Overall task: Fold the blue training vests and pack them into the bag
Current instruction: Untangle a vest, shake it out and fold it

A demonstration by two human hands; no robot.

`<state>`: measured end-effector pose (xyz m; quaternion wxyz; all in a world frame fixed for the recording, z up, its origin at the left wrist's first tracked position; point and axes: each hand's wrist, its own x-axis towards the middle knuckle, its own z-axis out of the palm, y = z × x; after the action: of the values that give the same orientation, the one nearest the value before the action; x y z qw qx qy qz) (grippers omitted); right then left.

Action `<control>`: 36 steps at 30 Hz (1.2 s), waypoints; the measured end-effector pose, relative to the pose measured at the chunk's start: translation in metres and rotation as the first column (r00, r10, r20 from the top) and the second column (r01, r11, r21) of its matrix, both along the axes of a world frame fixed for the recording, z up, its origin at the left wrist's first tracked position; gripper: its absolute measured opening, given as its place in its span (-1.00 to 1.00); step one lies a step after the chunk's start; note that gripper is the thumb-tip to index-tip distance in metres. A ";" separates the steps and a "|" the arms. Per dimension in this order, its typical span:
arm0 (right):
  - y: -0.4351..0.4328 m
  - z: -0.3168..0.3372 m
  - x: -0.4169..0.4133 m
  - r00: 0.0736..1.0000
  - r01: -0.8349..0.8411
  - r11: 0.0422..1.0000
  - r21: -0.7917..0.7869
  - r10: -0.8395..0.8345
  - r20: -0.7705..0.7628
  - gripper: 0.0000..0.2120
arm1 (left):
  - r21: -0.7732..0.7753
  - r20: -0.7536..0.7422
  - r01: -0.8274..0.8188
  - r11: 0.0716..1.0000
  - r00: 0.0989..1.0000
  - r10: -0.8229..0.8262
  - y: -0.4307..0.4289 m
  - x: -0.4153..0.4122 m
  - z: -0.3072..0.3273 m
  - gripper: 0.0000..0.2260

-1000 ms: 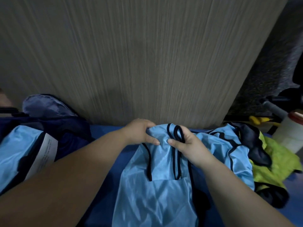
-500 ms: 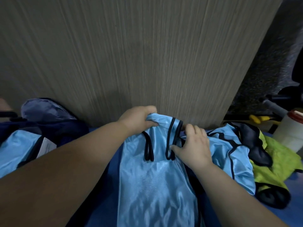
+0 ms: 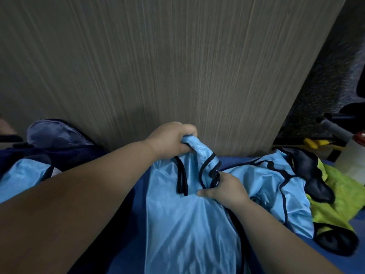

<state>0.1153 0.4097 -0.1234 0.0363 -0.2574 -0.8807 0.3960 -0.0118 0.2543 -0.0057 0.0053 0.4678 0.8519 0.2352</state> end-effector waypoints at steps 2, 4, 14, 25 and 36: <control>0.000 0.002 -0.004 0.991 0.081 0.995 0.062 -0.074 -0.110 -0.62 | 0.015 -0.091 -0.027 1.000 0.995 0.028 -0.001 -0.004 0.005 -0.84; 0.001 0.003 -0.009 0.961 0.171 0.972 0.161 -0.128 -0.247 -0.64 | 0.054 -0.157 -0.051 0.997 0.986 0.059 -0.003 -0.005 0.010 -0.83; 0.018 -0.002 -0.011 0.980 0.074 0.924 0.375 0.003 -0.200 -0.83 | -0.038 -0.108 -0.015 0.999 0.994 0.011 -0.028 0.033 -0.038 -0.71; 0.028 0.010 0.011 0.985 -0.134 0.924 0.357 0.165 -0.056 -0.69 | -0.200 -0.031 -0.007 0.980 1.000 0.001 -0.054 0.117 -0.103 -0.49; 0.025 0.022 0.034 0.977 -0.101 0.956 0.275 0.148 -0.155 -0.65 | -0.290 0.011 0.006 0.957 1.000 -0.003 -0.051 0.149 -0.105 -0.52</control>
<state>0.1498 0.4344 -0.1018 0.1222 -0.1585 -0.9337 0.2970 0.1368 0.2029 -0.1112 0.0790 0.4629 0.8760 0.1102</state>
